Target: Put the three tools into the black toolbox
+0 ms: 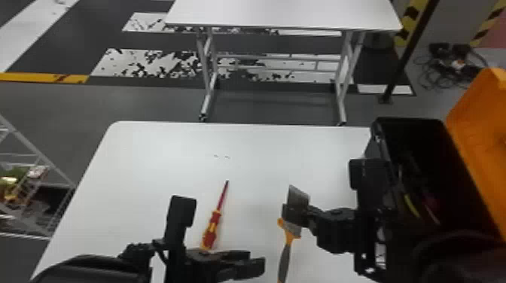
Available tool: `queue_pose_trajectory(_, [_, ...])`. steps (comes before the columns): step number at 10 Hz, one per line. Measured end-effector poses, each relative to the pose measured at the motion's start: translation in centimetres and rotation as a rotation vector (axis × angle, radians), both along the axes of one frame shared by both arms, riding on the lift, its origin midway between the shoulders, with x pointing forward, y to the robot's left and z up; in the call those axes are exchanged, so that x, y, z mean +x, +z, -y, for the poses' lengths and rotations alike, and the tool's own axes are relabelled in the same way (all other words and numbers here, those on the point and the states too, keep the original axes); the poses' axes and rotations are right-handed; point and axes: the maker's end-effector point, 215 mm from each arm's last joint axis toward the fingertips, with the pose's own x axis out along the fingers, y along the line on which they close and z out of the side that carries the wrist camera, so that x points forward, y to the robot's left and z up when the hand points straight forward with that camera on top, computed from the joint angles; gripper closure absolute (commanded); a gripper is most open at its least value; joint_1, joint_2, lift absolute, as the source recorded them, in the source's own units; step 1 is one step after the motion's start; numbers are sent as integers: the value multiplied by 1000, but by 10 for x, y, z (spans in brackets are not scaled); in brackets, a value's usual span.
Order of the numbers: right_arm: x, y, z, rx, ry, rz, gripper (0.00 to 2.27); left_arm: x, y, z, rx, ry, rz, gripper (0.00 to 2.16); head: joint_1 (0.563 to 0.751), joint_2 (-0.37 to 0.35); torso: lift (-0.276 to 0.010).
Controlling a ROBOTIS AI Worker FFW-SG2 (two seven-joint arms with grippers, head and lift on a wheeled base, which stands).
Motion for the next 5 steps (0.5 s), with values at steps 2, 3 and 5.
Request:
queue_pose_trajectory(2, [6, 7, 26, -33, -32, 20, 2240, 3, -3, -27, 1, 58, -12, 26, 695, 45, -51])
queue_pose_trajectory(3, [10, 14, 37, -36, -50, 36, 2240, 1, -5, -35, -2, 77, -21, 26, 695, 40, -51])
queue_pose_trajectory(5, [17, 39, 63, -77, -89, 97, 2240, -4, -11, -54, 4, 120, -40, 26, 695, 31, -51])
